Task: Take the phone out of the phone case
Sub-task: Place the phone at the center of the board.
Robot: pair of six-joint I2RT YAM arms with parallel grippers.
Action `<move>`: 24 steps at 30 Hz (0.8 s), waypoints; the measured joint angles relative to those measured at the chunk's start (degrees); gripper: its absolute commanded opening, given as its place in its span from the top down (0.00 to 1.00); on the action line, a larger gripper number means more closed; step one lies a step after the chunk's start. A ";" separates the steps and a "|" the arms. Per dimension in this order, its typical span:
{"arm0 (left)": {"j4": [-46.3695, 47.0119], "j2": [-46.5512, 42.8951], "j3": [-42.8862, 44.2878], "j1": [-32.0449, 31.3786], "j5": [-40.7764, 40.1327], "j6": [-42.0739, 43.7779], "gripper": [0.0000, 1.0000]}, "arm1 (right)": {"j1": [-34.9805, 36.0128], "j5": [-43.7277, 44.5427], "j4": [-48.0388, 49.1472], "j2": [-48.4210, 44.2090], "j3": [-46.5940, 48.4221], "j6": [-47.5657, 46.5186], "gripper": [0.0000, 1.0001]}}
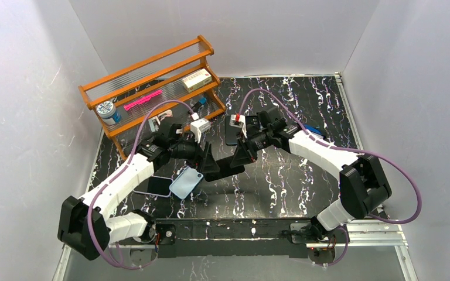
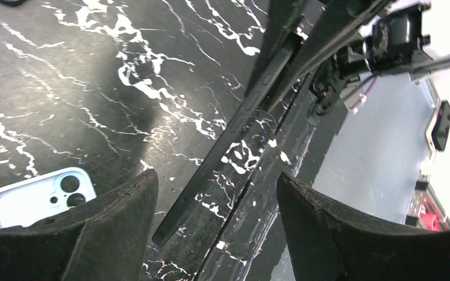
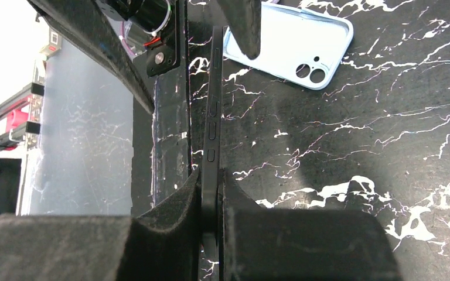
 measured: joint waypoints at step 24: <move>-2.36 3.85 3.30 -8.66 1.11 4.46 1.00 | 3.04 0.04 -4.44 -0.81 1.55 -6.47 0.29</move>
